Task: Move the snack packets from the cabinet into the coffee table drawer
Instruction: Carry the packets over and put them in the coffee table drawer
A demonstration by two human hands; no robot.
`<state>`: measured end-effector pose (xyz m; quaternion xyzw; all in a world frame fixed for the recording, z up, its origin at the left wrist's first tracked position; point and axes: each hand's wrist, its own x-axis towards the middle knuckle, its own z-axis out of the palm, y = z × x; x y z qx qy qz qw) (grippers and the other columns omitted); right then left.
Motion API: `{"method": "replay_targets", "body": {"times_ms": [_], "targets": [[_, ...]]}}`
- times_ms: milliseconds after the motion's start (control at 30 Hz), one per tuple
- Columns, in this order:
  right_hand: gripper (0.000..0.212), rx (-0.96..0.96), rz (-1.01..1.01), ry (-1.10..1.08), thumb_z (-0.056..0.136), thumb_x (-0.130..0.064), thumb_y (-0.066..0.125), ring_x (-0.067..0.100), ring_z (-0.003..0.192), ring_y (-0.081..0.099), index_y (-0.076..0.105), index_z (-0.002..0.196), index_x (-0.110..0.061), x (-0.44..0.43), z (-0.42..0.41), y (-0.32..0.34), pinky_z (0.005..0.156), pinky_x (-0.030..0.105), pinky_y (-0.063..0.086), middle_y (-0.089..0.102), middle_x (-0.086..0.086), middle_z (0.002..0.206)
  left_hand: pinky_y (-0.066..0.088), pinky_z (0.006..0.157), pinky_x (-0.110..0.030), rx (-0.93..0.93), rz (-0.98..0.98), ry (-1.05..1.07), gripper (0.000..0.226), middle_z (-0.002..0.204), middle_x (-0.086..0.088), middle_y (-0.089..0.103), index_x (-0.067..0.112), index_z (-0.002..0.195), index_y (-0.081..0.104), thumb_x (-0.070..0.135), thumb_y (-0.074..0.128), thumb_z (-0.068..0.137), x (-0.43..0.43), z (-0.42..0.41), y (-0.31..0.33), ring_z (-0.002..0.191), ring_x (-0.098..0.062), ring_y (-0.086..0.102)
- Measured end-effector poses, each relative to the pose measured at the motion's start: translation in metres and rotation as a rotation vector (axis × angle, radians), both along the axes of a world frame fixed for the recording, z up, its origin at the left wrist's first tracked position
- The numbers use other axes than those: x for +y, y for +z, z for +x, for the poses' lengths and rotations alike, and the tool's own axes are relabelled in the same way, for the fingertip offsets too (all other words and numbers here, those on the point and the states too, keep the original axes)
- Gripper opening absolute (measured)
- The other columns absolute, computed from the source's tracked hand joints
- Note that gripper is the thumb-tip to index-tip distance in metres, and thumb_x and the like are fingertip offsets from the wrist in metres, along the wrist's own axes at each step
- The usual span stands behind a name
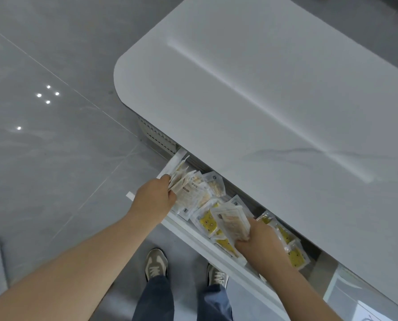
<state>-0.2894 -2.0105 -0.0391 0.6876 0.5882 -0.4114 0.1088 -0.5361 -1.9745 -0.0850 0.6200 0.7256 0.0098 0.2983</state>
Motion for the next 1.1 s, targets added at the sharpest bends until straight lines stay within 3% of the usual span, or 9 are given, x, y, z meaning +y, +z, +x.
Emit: {"method": "replay_targets", "body": {"times_ms": [200, 367, 533, 633, 767, 933, 1100], "targets": [[0.009, -0.004, 0.002, 0.043, 0.076, -0.015, 0.058, 0.016, 0.064, 0.060, 0.053, 0.081, -0.022, 0.011, -0.002, -0.040, 0.057, 0.032, 0.052, 0.058, -0.003, 0.070, 0.021, 0.043, -0.025, 0.072, 0.065, -0.024, 0.008, 0.064, -0.003, 0.042, 0.006, 0.091, 0.049, 0.013, 0.050, 0.091, 0.020, 0.005, -0.040, 0.057, -0.023, 0.044], [0.014, 0.023, 0.012, 0.014, 0.077, -0.015, 0.060, 0.017, 0.070, 0.063, 0.054, 0.088, -0.021, 0.024, -0.003, -0.064, 0.059, 0.033, 0.057, 0.062, -0.002, 0.079, 0.020, 0.042, -0.025, 0.089, 0.063, -0.085, 0.009, 0.060, 0.003, 0.031, 0.003, 0.098, 0.051, 0.009, 0.049, 0.091, 0.034, 0.009, -0.067, 0.054, -0.019, 0.039], [0.018, 0.031, 0.025, 0.012, 0.078, -0.014, 0.060, 0.015, 0.069, 0.063, 0.048, 0.082, -0.026, 0.028, -0.002, -0.080, 0.059, 0.032, 0.057, 0.061, -0.005, 0.076, 0.035, 0.057, -0.028, 0.166, -0.002, -0.109, 0.020, 0.085, -0.011, 0.055, 0.001, 0.111, 0.052, 0.010, 0.049, 0.093, 0.040, 0.020, -0.082, 0.071, -0.027, 0.056], [0.017, 0.017, 0.002, 0.022, 0.079, -0.016, 0.061, 0.017, 0.074, 0.064, 0.050, 0.087, -0.026, 0.026, -0.001, -0.086, 0.062, 0.033, 0.058, 0.064, -0.002, 0.083, 0.042, 0.065, -0.032, 0.205, -0.035, -0.119, 0.025, 0.102, -0.016, 0.060, 0.002, 0.117, 0.051, 0.010, 0.048, 0.094, 0.038, 0.021, -0.091, 0.087, -0.031, 0.062], [0.016, -0.002, -0.018, 0.033, 0.079, -0.016, 0.060, 0.017, 0.073, 0.065, 0.053, 0.089, -0.025, 0.024, 0.003, -0.091, 0.061, 0.035, 0.059, 0.065, -0.002, 0.083, 0.044, 0.069, -0.030, 0.176, -0.124, -0.127, 0.022, 0.100, -0.012, 0.059, 0.006, 0.113, 0.052, 0.016, 0.052, 0.094, 0.031, 0.021, -0.102, 0.087, -0.027, 0.061], [0.017, 0.002, -0.032, 0.033, 0.079, -0.016, 0.060, 0.017, 0.073, 0.065, 0.048, 0.086, -0.026, 0.027, 0.005, -0.093, 0.061, 0.037, 0.059, 0.064, -0.001, 0.083, 0.041, 0.063, -0.024, 0.188, -0.174, -0.217, 0.023, 0.102, -0.008, 0.060, 0.007, 0.114, 0.052, 0.023, 0.048, 0.097, 0.027, 0.025, -0.108, 0.079, -0.020, 0.056], [0.016, 0.014, -0.020, 0.017, 0.079, -0.016, 0.060, 0.018, 0.074, 0.065, 0.049, 0.086, -0.025, 0.030, 0.004, -0.094, 0.062, 0.037, 0.059, 0.065, -0.001, 0.085, 0.054, 0.074, -0.033, 0.127, -0.205, -0.267, 0.033, 0.108, -0.009, 0.055, 0.011, 0.118, 0.051, 0.033, 0.051, 0.093, 0.023, 0.028, -0.108, 0.091, -0.024, 0.061]]}}
